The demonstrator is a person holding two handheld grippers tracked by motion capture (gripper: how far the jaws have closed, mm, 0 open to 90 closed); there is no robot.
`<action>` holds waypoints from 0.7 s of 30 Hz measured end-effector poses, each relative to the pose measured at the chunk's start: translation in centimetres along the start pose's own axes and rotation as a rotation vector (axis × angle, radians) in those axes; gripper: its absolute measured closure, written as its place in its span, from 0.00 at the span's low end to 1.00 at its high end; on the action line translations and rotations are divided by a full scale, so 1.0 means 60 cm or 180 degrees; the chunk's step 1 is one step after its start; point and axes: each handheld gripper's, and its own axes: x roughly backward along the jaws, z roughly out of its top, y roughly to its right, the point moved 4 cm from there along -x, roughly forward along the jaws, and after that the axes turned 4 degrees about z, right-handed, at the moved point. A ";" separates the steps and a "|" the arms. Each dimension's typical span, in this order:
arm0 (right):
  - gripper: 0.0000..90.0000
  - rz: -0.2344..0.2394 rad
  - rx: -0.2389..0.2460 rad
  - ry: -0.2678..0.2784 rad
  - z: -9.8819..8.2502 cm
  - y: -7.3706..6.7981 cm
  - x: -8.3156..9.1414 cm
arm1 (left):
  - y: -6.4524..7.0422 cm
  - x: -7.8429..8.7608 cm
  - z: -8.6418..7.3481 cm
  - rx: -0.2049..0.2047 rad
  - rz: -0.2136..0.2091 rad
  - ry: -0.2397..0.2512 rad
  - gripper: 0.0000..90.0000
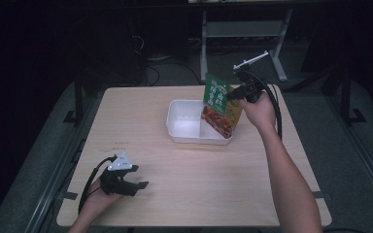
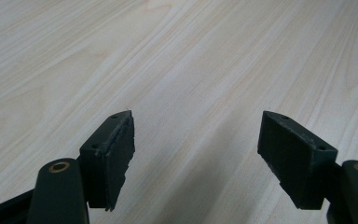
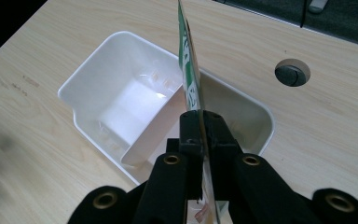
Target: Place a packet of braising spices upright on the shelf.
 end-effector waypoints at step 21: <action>0.71 0.0093 -0.0077 0.0021 -0.018 0.008 0.016 | 0.000 -0.001 0.000 0.0005 0.0007 0.0007 0.30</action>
